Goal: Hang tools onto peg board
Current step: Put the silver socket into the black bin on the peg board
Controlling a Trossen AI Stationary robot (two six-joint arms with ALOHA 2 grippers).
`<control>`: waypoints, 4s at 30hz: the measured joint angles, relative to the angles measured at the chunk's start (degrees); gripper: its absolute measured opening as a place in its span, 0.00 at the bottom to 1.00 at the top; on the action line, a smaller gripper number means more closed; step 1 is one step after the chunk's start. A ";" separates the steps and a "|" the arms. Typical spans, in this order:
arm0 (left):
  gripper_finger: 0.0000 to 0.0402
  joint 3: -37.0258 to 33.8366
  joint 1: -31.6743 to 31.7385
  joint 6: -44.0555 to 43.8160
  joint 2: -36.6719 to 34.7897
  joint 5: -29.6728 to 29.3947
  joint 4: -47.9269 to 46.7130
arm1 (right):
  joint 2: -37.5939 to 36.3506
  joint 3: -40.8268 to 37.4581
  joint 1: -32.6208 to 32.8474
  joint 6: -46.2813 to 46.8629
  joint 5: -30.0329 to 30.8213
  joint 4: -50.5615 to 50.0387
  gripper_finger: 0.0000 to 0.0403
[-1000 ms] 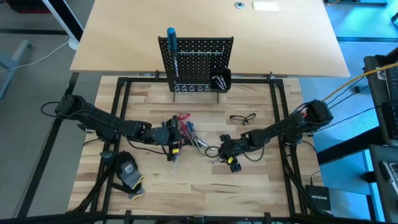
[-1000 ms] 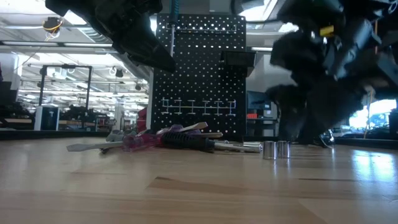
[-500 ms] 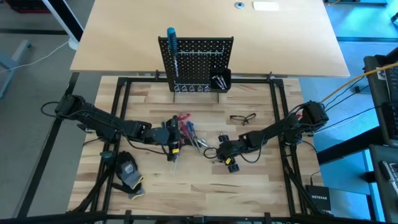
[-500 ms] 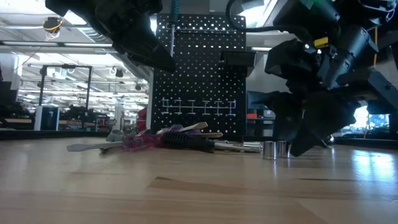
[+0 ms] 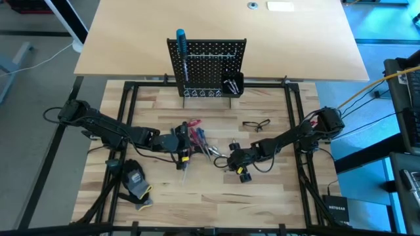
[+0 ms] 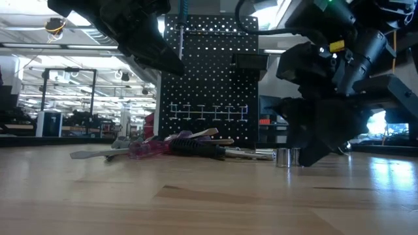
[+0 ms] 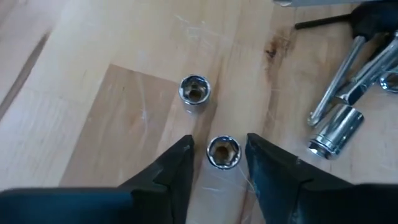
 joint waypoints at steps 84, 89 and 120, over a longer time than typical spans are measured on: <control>0.34 0.00 -0.01 0.15 0.00 0.02 -0.01 | -30.67 0.59 -35.41 -7.49 19.02 19.43 0.20; 0.34 0.00 0.00 0.15 0.00 0.02 -0.01 | -30.67 0.59 -35.39 -8.89 19.12 19.54 0.20; 0.34 0.00 -0.02 -0.87 0.00 0.02 -0.43 | -40.61 0.57 -16.15 -3.73 19.41 1.72 0.49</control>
